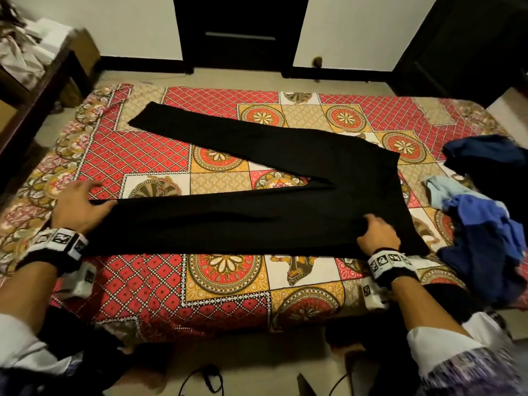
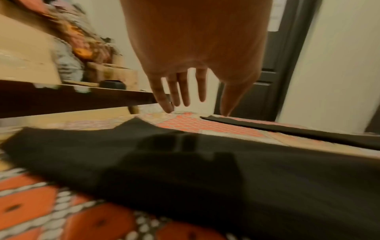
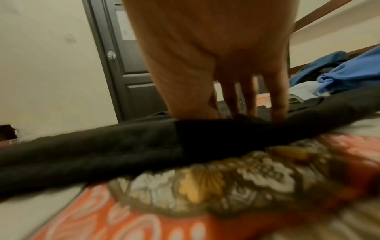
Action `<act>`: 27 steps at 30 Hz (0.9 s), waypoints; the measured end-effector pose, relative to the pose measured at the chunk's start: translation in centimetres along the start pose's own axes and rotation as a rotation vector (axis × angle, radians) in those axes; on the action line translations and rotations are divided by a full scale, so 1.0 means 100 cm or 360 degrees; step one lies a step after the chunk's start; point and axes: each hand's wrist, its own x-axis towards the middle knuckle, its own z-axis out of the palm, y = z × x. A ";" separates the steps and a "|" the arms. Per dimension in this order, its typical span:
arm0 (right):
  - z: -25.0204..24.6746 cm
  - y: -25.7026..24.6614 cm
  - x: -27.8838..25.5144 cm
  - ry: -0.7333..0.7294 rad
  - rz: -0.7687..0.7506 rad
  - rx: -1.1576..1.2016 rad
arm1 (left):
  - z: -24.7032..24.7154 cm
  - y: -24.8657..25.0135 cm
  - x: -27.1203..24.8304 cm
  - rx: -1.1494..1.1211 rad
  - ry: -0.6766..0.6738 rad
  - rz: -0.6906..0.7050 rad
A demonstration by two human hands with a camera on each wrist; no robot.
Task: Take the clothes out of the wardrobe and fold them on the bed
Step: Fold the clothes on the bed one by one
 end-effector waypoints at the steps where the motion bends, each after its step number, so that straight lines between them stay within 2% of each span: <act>1: 0.006 -0.001 -0.003 -0.0151 -0.0010 -0.0091 | 0.008 0.021 -0.008 0.0032 -0.0099 0.0259; 2: 0.010 0.002 -0.003 -0.0234 0.0036 -0.0156 | 0.014 0.043 -0.016 0.0088 -0.0268 0.0487; 3: 0.012 0.006 0.000 -0.0281 0.0073 -0.0162 | 0.027 0.052 -0.019 0.0153 -0.0444 0.0610; 5: 0.007 0.009 0.005 -0.0364 0.0098 -0.0188 | 0.053 0.050 -0.017 0.0323 -0.0605 0.0523; 8: -0.006 0.012 0.016 -0.0453 0.0076 -0.0197 | 0.063 0.051 -0.010 0.0367 -0.0434 0.0381; 10: -0.014 0.010 0.022 -0.0415 -0.0019 -0.0200 | 0.065 0.066 -0.008 0.0305 -0.0308 0.0421; 12: -0.019 0.000 0.025 -0.0384 -0.0213 -0.0155 | 0.067 0.093 -0.021 0.0224 -0.0296 0.0713; 14: -0.020 -0.013 0.025 -0.0473 -0.0418 -0.0124 | 0.081 0.121 -0.037 0.0195 -0.0379 0.1084; 15: -0.020 -0.018 0.026 -0.0522 -0.0458 -0.0122 | 0.090 0.138 -0.043 0.0223 -0.0437 0.1217; 16: -0.021 -0.023 0.026 -0.0551 -0.0447 -0.0118 | 0.097 0.153 -0.049 0.0299 -0.0496 0.1260; 19: -0.026 -0.029 0.031 -0.0514 -0.0321 -0.0017 | 0.120 0.181 -0.037 0.0482 -0.0537 0.1143; 23: -0.035 -0.033 0.038 -0.0469 -0.0265 0.0272 | 0.118 0.224 -0.006 0.0668 -0.0503 0.0980; 25: -0.039 -0.036 0.044 -0.0483 -0.0271 0.0477 | 0.119 0.260 0.004 0.0657 -0.0493 0.0993; 27: -0.041 -0.042 0.047 -0.0503 -0.0302 0.0651 | 0.124 0.299 0.013 0.0499 -0.0414 0.1075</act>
